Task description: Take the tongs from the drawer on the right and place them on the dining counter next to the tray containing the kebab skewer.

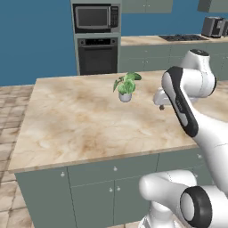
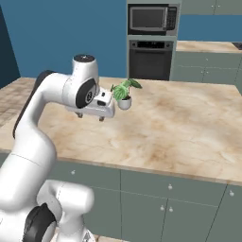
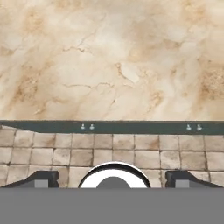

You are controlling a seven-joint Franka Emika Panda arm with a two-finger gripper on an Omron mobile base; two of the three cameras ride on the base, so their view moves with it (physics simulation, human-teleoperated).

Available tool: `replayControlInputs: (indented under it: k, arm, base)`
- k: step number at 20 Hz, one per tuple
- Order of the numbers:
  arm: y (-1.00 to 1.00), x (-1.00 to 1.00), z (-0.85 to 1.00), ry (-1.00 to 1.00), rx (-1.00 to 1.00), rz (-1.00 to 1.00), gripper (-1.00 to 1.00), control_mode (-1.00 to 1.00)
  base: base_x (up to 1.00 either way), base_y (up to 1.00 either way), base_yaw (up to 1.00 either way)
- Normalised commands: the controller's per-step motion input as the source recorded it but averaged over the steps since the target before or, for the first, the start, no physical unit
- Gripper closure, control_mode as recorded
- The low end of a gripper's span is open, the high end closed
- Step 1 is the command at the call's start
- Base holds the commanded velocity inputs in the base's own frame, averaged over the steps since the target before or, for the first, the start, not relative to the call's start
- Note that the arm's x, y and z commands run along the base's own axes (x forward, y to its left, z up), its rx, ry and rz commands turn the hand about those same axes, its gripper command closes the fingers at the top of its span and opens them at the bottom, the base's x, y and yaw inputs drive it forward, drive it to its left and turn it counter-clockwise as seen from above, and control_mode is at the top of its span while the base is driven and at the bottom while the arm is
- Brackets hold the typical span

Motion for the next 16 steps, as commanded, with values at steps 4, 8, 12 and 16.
replayControlInputs:
  k: [4, 8, 12, 16]
  arm:
    - [-0.82, -0.33, -0.42, -0.01, 0.13, -0.27, -1.00, -1.00]
    - [-0.96, -0.06, -0.47, -0.04, 0.24, -0.36, -1.00, -1.00]
    - [-1.00, 0.00, -0.38, 0.00, 0.31, -0.41, -1.00, -1.00]
    - [-1.00, 0.00, -0.50, -0.02, 0.33, -0.41, -1.00, -1.00]
  base:
    - [0.00, 0.00, 0.00]
    - [0.00, 0.00, 0.00]
    - [0.00, 0.00, 0.00]
    - [0.00, 0.00, 0.00]
